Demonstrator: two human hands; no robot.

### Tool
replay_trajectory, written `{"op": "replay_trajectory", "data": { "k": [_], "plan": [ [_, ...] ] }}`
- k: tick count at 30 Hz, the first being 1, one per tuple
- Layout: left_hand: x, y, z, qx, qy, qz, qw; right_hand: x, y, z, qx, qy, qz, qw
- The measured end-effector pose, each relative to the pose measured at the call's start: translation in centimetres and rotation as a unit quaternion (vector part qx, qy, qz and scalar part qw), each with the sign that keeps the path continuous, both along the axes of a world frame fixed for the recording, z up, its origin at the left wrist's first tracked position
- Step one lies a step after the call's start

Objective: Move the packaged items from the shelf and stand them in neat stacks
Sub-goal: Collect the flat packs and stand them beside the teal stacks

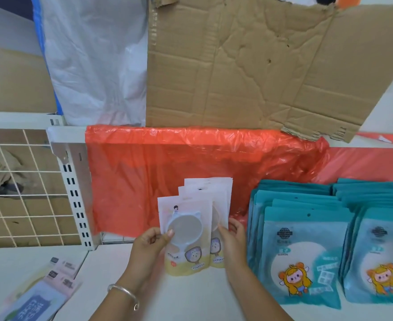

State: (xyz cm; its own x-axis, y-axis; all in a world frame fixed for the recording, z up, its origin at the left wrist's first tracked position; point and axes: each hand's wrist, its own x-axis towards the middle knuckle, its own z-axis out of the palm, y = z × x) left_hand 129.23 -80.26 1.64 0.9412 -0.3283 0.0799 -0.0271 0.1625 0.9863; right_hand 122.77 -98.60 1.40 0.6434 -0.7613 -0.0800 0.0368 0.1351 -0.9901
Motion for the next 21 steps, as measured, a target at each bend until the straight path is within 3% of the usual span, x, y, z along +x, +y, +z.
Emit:
{"op": "replay_trajectory", "data": {
  "k": [7,10,14,17,21],
  "plan": [
    [-0.1,-2.8,0.2,-0.019,-0.006,-0.014,1.0,-0.8,1.1,-1.0,-0.109,0.017,-0.051,0.993],
    [0.0,-3.7,0.2,-0.009,-0.008,-0.006,1.0,-1.4,1.7,-0.8,-0.157,0.003,-0.011,0.988],
    [0.4,-3.9,-0.4,0.008,-0.028,0.014,0.999,-0.8,1.8,-1.6,-0.249,0.097,0.034,0.963],
    [0.5,-3.9,-0.3,0.008,-0.015,0.015,1.0,-0.3,2.0,-1.8,-0.263,0.121,0.007,0.957],
    [0.7,-4.3,-0.2,0.019,-0.03,0.001,0.999,0.6,1.6,-1.3,-0.225,0.077,-0.025,0.971]
  ]
}}
